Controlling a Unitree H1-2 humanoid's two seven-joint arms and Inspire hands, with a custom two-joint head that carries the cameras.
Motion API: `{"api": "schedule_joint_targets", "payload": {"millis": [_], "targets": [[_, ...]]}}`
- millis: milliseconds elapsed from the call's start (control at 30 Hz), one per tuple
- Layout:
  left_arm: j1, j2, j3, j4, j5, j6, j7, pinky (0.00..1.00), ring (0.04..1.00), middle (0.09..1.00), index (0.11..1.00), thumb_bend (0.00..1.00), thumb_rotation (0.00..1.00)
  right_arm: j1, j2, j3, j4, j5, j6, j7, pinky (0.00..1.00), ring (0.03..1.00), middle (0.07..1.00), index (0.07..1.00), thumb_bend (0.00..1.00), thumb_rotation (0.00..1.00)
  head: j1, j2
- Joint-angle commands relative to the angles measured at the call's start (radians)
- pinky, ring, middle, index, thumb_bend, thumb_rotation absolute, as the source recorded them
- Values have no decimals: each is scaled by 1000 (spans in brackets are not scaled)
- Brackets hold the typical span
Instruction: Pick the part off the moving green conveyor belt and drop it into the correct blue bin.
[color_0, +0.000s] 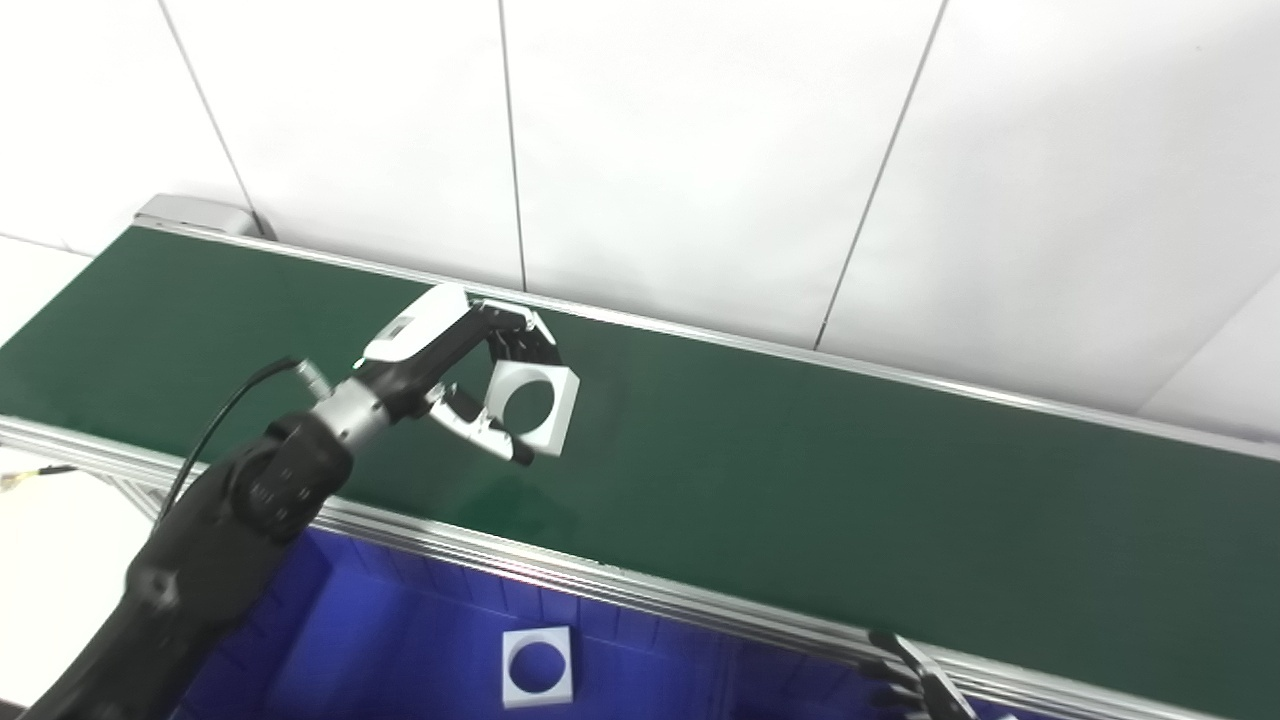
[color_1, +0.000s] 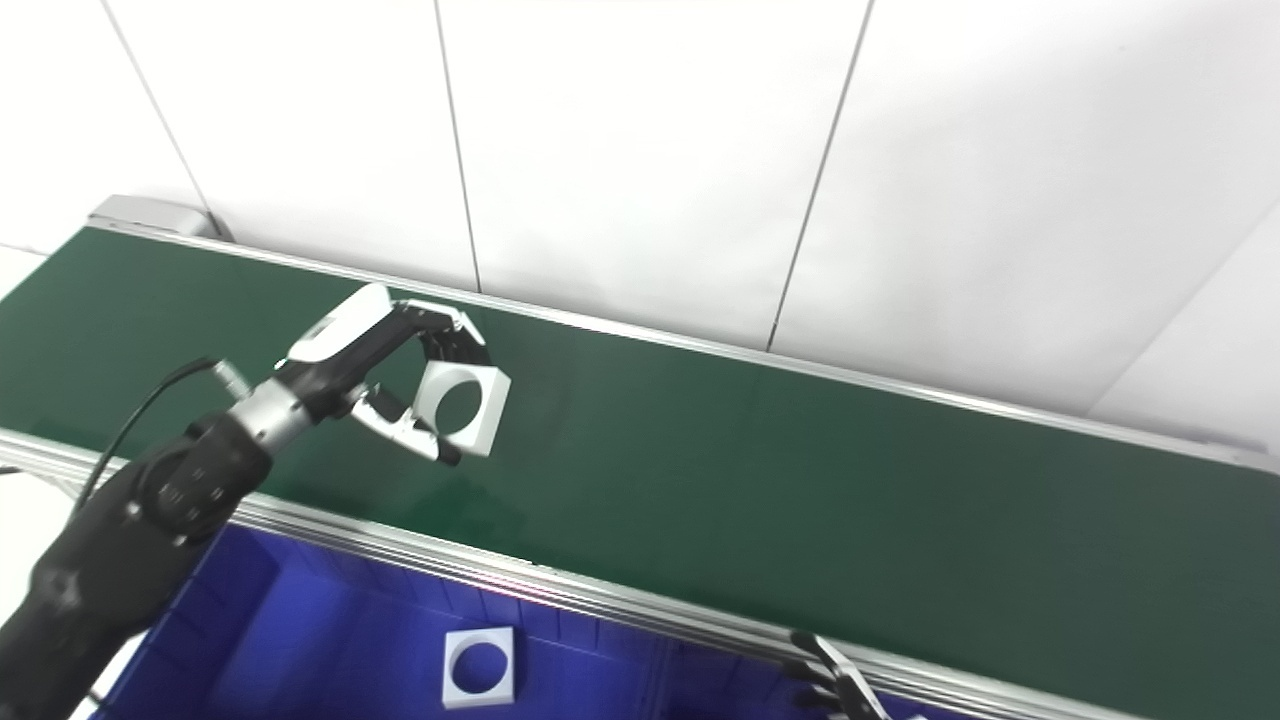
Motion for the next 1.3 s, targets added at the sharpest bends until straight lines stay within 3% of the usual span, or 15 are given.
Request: {"api": "schedule_joint_targets", "payload": {"millis": [0,300,400,633,700,833,900,1000,1267], "targets": [[9,4,22,-63,-38,-17,12,397,441,500,494,501,0,15,15,4,-49,-15,-32,-20,586,693,759,842,861,162,-32,18],[102,-12,18,-131,-100,-62,14,425,453,512,472,500,0,26,53,14,-64,-66,-9,-24,635,719,774,871,831,274,-132,94],[121,-16,1,-140,-153,-64,0,430,456,511,473,500,0,25,59,12,-55,-78,-19,-32,629,721,779,873,826,304,-127,108],[205,-58,-20,-205,-128,-57,0,374,418,520,487,499,0,15,63,4,-50,-61,-30,-44,648,723,785,873,831,325,-135,164],[227,-72,-24,-218,-129,-53,-8,410,447,512,478,500,0,13,62,3,-56,-69,-21,-42,650,722,781,872,834,341,-136,178],[270,-98,-32,-221,-132,-48,-19,427,462,513,466,500,0,9,63,0,-64,-67,-13,-37,634,717,781,872,839,358,-139,196],[295,-113,-39,-208,-124,-49,-17,352,408,502,500,498,0,11,65,-3,-67,-52,-8,-33,631,716,784,871,844,352,-142,203],[327,-130,-47,-192,-99,-40,-14,445,461,484,493,502,0,14,67,-6,-72,-37,-5,-30,631,721,792,874,849,352,-144,211],[394,-155,-67,-149,-113,-50,-31,465,489,502,460,500,0,17,64,-9,-87,-41,6,-23,620,716,790,874,849,368,-138,223]]}}
